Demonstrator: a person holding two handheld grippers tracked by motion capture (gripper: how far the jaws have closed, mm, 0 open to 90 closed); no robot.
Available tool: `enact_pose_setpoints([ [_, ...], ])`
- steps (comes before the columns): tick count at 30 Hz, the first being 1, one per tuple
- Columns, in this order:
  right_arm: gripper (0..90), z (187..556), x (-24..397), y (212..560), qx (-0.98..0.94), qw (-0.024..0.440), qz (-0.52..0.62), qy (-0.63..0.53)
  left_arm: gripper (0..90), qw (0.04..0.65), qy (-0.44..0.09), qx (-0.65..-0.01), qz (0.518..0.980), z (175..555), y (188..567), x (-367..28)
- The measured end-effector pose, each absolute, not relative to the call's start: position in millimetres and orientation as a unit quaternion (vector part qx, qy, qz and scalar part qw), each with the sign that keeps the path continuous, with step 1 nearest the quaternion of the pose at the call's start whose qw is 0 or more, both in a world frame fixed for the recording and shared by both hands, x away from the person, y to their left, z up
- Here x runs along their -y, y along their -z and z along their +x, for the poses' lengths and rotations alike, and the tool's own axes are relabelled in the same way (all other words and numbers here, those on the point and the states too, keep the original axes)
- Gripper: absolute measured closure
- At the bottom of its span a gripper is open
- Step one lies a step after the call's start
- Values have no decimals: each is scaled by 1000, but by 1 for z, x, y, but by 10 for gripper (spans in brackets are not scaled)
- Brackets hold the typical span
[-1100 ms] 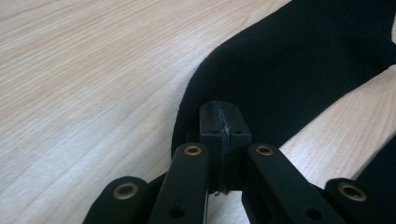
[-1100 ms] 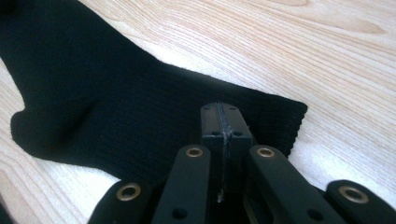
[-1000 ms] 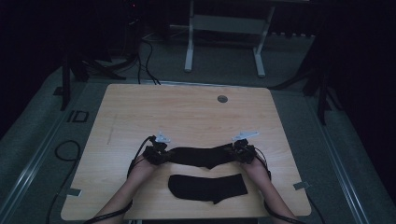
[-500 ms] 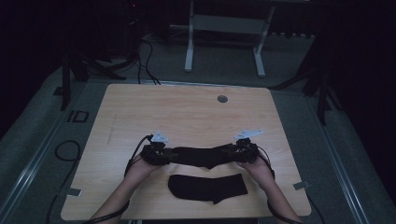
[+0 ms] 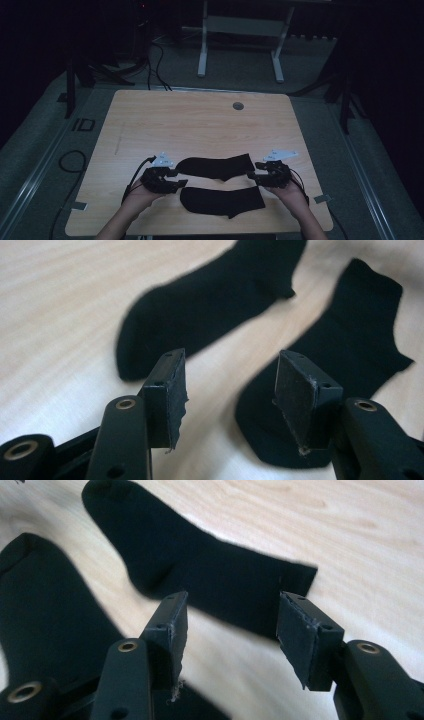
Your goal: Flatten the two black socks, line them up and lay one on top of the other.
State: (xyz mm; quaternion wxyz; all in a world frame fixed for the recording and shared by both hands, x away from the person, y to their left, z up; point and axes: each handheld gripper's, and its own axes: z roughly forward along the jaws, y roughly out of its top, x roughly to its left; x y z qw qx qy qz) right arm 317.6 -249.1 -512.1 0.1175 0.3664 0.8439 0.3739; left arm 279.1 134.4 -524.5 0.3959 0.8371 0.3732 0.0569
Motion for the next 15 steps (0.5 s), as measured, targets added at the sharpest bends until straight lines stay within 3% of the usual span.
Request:
enact_pose_setpoints([
  [10,459,288,265,528,-847,102,386,-350,465,386,-29,-390,835,265,550,-126],
  [15,501,282,266,539,-851,87,390,-339,468,385,-25,-386,838,265,555,-124],
])
